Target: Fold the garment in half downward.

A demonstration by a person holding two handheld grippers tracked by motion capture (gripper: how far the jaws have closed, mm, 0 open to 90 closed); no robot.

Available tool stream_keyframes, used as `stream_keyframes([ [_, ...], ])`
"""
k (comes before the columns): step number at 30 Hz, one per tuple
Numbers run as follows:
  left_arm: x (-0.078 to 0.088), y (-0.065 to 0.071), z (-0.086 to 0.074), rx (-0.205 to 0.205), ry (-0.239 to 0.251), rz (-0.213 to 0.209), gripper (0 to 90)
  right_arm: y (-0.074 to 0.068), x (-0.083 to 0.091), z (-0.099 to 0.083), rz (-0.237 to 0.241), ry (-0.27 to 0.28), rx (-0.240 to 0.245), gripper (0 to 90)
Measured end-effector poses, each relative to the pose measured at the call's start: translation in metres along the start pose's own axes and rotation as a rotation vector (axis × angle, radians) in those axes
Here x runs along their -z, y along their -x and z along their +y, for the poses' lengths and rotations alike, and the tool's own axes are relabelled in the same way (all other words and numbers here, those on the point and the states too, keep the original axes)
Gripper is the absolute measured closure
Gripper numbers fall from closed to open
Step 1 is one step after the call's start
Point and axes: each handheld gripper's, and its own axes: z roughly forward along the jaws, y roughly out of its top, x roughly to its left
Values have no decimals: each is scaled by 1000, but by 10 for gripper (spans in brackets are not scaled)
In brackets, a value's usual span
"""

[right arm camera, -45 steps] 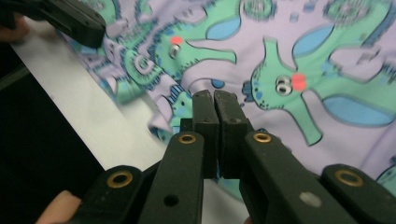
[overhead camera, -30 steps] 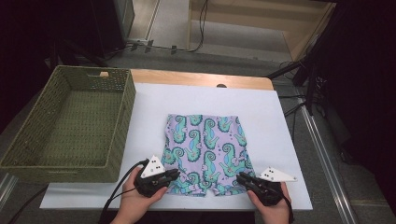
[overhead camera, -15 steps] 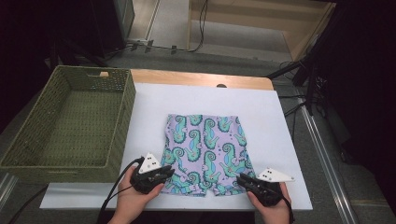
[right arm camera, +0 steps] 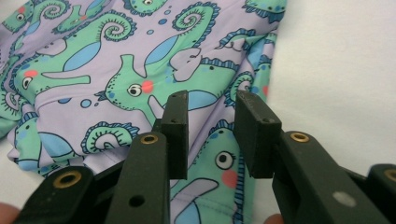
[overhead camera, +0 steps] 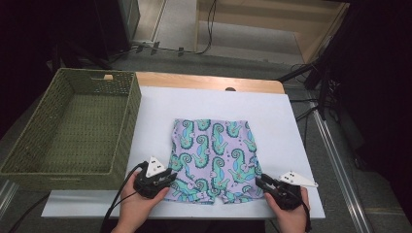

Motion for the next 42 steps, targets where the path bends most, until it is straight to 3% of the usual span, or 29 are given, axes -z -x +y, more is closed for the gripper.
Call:
stream_keyframes([
  [3,2,1,1,-11,-8,-12,874,-3,-6,1,5,-20,14,643],
  [7,4,1,2,-22,-19,-28,892,-6,-6,2,13,-6,33,638],
  [9,5,-1,2,-5,-21,-51,893,-5,-4,2,21,10,35,609],
  [12,6,-5,1,7,-10,-69,875,-2,2,2,0,46,36,408],
  [17,11,-9,3,2,56,-95,681,3,12,4,27,104,36,176],
  [21,17,-10,9,-10,98,-91,586,7,17,5,20,128,32,0],
  [28,21,-17,24,10,128,-116,479,13,23,6,19,154,22,0],
  [37,19,-27,36,28,129,-95,492,18,27,3,5,157,9,0],
  [42,16,-27,47,19,115,-91,491,20,28,3,9,160,3,0],
])
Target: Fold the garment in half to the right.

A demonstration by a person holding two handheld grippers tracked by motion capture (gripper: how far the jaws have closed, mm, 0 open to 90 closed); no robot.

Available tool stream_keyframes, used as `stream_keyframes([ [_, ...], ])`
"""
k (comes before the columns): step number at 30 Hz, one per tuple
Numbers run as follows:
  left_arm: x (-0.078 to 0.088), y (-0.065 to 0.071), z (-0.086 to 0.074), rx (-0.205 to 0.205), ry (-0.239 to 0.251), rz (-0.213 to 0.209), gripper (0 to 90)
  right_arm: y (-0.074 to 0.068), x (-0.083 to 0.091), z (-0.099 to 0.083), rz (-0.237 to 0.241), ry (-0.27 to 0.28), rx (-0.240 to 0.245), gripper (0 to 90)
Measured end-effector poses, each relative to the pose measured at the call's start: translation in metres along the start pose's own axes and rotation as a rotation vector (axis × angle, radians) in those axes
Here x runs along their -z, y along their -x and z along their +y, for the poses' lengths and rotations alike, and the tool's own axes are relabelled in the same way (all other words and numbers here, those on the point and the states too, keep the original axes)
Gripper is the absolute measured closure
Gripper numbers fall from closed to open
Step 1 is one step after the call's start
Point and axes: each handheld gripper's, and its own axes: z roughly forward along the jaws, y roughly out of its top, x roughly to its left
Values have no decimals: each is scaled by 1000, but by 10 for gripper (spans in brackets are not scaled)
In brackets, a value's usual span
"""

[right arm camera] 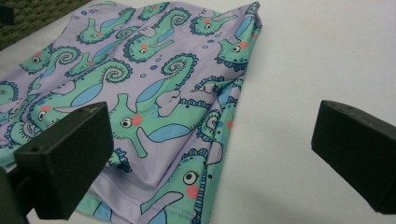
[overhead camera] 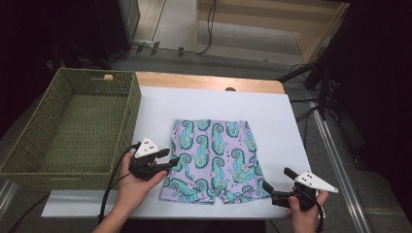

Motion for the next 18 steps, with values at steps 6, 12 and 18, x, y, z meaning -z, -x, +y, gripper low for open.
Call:
stream_keyframes([
  [6,-6,-8,15,33,4,28,550,0,0,0,8,-3,6,0],
  [12,-18,-24,30,83,-2,77,675,1,-1,0,10,-4,7,0],
  [18,-34,-38,44,95,-38,131,818,-1,-2,0,18,-13,7,0],
])
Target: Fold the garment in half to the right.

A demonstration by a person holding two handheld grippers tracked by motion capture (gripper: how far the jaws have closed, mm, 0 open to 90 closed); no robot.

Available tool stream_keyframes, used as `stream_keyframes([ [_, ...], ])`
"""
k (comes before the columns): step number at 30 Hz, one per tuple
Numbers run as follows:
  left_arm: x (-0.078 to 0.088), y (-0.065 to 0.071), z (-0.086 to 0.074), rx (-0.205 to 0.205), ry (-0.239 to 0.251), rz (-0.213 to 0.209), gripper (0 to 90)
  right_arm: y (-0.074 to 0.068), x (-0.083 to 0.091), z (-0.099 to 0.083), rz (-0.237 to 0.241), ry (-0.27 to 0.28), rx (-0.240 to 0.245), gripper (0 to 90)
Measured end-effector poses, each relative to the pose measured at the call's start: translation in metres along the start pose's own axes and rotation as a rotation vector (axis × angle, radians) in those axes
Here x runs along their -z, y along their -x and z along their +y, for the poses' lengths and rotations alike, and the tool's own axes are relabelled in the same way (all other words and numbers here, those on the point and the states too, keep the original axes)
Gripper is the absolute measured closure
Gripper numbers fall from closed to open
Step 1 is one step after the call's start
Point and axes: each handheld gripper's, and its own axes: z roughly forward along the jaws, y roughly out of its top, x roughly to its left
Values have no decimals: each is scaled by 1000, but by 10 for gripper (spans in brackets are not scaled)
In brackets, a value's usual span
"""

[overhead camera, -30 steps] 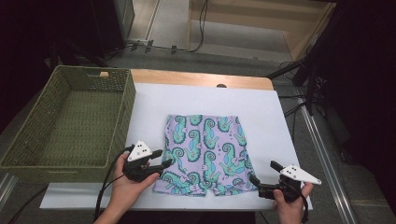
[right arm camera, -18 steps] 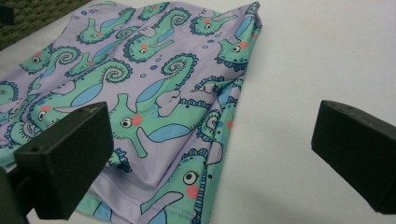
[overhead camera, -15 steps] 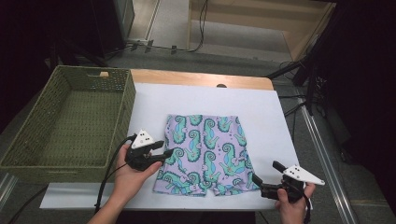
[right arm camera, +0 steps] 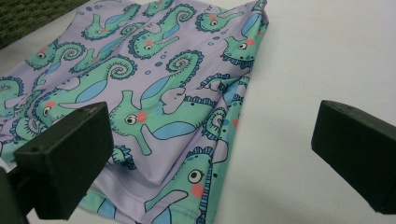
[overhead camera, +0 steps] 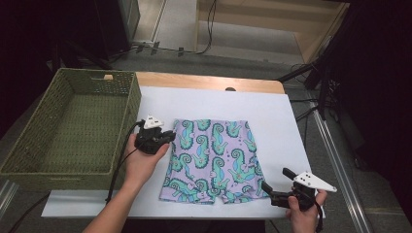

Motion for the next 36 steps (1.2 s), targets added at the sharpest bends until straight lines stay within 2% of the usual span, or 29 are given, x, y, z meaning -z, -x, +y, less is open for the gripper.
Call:
stream_keyframes([
  [5,-14,-13,11,1,-23,51,895,1,-1,-1,5,-2,-5,0],
  [9,-30,-24,18,23,-45,78,897,1,-2,-1,8,-7,-6,0],
  [19,-61,-36,21,67,-90,71,881,0,-5,-2,15,-17,-2,0],
  [24,-76,-34,17,37,-119,60,889,1,-6,-3,17,-23,-2,0],
  [27,-82,-33,15,54,-118,35,883,1,-7,-3,15,-28,-4,0],
  [29,-84,-32,14,43,-113,28,863,1,-8,-4,16,-33,-1,0],
  [31,-84,-34,14,42,-104,41,833,1,-9,-4,16,-35,2,0],
  [33,-82,-38,16,59,-86,78,789,1,-8,-4,14,-36,1,0],
  [36,-82,-44,18,78,-73,116,673,2,-8,-4,11,-32,-5,0],
])
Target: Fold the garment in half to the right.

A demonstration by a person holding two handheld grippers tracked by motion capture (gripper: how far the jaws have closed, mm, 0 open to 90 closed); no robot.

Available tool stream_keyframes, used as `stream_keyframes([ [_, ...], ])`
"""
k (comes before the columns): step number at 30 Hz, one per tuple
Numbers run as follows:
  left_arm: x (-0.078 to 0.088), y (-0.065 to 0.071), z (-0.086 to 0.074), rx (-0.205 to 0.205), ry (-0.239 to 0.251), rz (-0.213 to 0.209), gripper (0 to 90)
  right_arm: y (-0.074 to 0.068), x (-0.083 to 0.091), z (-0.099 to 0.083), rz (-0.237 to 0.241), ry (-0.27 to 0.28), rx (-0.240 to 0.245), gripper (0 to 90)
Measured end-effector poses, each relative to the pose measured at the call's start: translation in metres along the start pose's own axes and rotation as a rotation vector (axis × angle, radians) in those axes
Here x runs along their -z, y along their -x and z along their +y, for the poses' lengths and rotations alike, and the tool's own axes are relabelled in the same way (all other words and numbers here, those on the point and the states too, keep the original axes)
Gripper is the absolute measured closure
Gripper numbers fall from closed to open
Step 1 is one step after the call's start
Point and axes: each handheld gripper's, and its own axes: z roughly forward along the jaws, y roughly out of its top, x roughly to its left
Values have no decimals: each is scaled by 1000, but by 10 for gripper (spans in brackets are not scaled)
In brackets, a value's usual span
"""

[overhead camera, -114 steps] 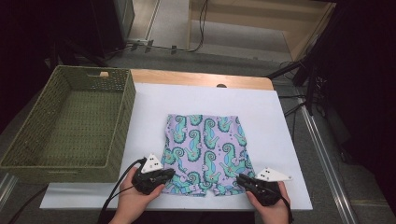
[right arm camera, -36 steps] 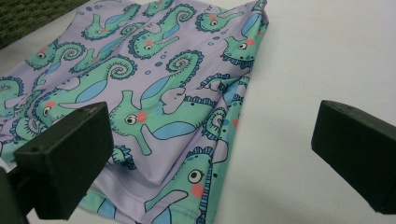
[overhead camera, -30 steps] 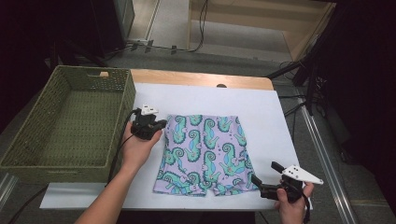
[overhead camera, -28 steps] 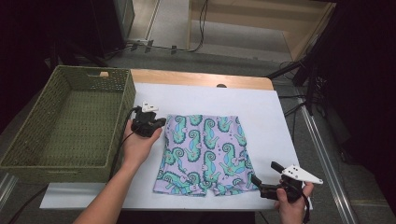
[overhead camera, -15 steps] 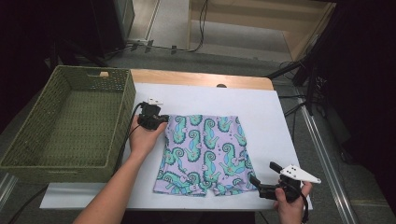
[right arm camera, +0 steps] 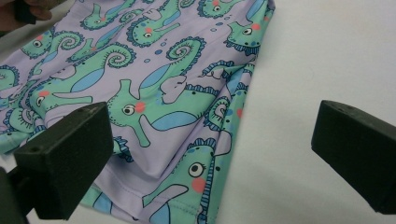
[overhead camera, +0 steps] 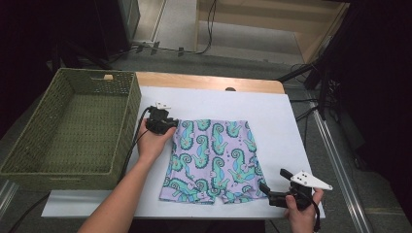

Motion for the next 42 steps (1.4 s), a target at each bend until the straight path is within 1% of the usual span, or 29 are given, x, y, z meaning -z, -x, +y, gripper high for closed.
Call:
stream_keyframes([
  [1,-1,-1,1,-6,-4,2,656,0,0,0,-1,0,1,0],
  [3,-5,-1,3,0,-9,-14,588,1,0,0,-1,-2,0,0],
  [4,-7,-1,3,-11,-22,-21,568,1,-1,0,-1,-3,-1,0],
  [7,-13,2,4,-39,-28,-14,545,1,-1,0,0,-3,0,0],
  [10,-15,2,6,-33,-17,-18,540,1,-1,0,1,-4,2,0],
  [11,-16,3,6,-35,-15,-25,549,1,-1,0,1,-5,2,0],
  [12,-16,3,6,-43,-20,-47,610,1,-1,0,1,-5,3,0],
  [13,-16,4,6,-47,-20,-71,703,1,-2,0,1,-6,1,0],
  [15,-14,5,6,-64,-22,-76,845,1,-2,0,2,-7,1,0],
  [17,-12,4,7,-56,-21,-79,865,1,-2,0,0,-9,-1,0],
  [18,-9,3,9,-53,-16,-71,867,1,-2,0,1,-8,2,0],
  [19,-7,1,9,-41,-11,-73,868,1,-2,0,0,-7,3,0],
  [20,-6,-1,10,-20,-7,-80,868,1,-2,0,0,-6,2,0],
  [22,-6,-2,10,-7,-10,-93,866,1,-1,0,-1,-6,0,0],
  [23,-6,-3,10,10,-15,-103,857,1,-1,0,-3,-7,-2,0],
  [24,-7,-5,10,26,-17,-92,817,1,-1,0,-2,-7,-3,0],
  [25,-6,-7,10,41,-11,-77,750,1,-1,0,-2,-7,-3,0],
  [26,-4,-10,10,70,8,-75,699,1,-1,0,-3,-6,-4,0],
  [27,-3,-12,11,90,17,-75,665,1,-1,0,-3,-6,-4,0],
  [28,-1,-14,11,106,27,-74,629,1,-1,0,-2,-6,-3,0],
  [29,1,-15,12,110,36,-75,597,1,-1,0,-3,-6,-3,0],
  [31,1,-15,12,101,49,-79,548,2,-2,-1,-3,-8,0,0],
  [33,0,-15,12,99,51,-98,498,1,-2,0,-2,-9,0,0],
  [34,-3,-16,12,105,56,-121,471,1,-2,0,-2,-11,1,0],
  [36,-8,-16,12,95,50,-157,422,1,-2,0,-1,-13,1,0],
  [37,-10,-16,11,86,44,-153,411,1,-2,0,-1,-15,0,0],
  [38,-13,-15,11,68,26,-140,411,1,-2,-1,-1,-15,0,0],
  [40,-18,-14,8,50,0,-143,417,1,-2,-1,0,-16,0,0],
  [42,-18,-12,8,26,5,-142,423,1,-3,-1,1,-17,-2,0],
])
